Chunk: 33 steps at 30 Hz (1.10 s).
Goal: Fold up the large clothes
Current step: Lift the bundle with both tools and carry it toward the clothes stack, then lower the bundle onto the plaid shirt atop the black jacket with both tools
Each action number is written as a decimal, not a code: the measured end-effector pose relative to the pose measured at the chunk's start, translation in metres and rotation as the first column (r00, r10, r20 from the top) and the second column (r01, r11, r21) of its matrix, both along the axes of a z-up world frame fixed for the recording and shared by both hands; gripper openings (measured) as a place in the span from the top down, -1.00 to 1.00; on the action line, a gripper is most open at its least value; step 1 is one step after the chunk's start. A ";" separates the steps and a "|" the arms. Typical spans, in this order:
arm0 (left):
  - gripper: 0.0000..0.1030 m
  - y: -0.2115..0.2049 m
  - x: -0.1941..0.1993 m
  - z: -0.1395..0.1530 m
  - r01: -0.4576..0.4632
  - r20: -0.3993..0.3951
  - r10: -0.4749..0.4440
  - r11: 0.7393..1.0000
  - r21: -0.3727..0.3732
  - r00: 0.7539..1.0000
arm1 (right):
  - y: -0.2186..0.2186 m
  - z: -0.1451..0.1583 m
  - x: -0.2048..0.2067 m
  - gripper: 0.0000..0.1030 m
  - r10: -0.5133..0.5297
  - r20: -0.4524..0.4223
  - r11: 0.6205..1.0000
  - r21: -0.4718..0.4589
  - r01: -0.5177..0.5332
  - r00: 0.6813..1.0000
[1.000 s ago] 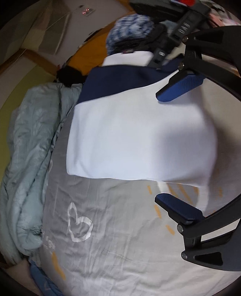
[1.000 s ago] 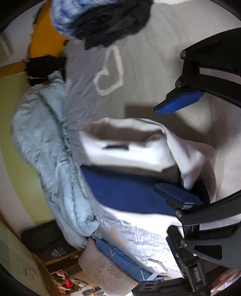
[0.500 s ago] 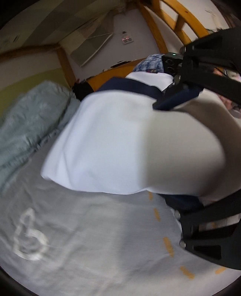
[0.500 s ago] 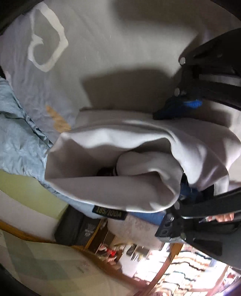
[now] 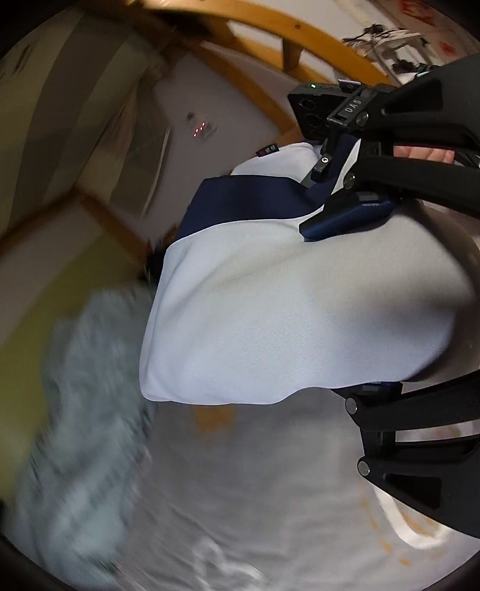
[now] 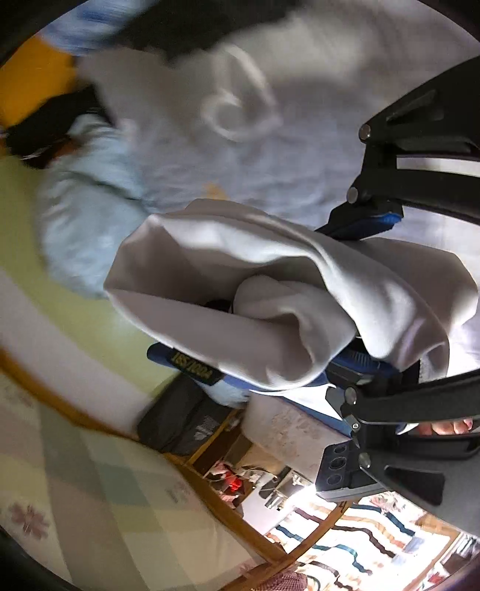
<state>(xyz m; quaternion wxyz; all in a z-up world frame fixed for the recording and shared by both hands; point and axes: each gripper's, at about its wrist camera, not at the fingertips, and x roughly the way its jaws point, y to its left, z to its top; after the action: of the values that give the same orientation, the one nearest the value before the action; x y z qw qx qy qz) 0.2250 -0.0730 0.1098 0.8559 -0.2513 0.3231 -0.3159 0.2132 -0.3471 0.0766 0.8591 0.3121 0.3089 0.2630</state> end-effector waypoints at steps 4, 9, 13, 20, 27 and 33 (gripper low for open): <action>-0.18 -0.064 0.015 0.046 0.076 0.040 -0.076 0.997 -0.006 0.996 | -0.054 0.054 -0.015 0.01 -0.086 0.099 0.995 -0.039 0.090 0.991; -0.18 -0.168 0.033 0.091 0.184 0.134 -0.188 0.982 0.036 0.973 | -0.139 0.083 -0.031 0.01 -0.215 0.167 0.976 0.001 0.217 0.962; -0.18 -0.247 0.053 0.097 0.279 0.144 -0.275 0.960 -0.004 0.951 | -0.204 0.102 -0.044 0.01 -0.331 0.211 0.940 -0.013 0.341 0.920; -0.19 -0.343 0.094 0.034 0.344 -0.003 -0.344 0.939 -0.022 0.939 | -0.279 0.075 -0.033 0.01 -0.481 0.110 0.866 -0.091 0.491 0.870; -0.31 -0.366 0.118 -0.024 0.276 -0.100 -0.274 0.961 0.014 0.957 | -0.315 0.000 0.001 -0.03 -0.517 -0.081 0.854 -0.126 0.505 0.852; -0.58 -0.361 0.106 -0.027 0.247 -0.084 -0.239 0.963 0.107 0.968 | -0.305 0.005 0.005 -0.25 -0.512 -0.042 0.844 -0.212 0.493 0.858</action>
<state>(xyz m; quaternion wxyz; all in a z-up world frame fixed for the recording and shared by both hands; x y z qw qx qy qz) 0.3312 -0.4342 0.0823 0.8121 -0.1705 0.3991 -0.3900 0.2184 -0.6523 0.0813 0.9080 0.3096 0.2816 -0.0182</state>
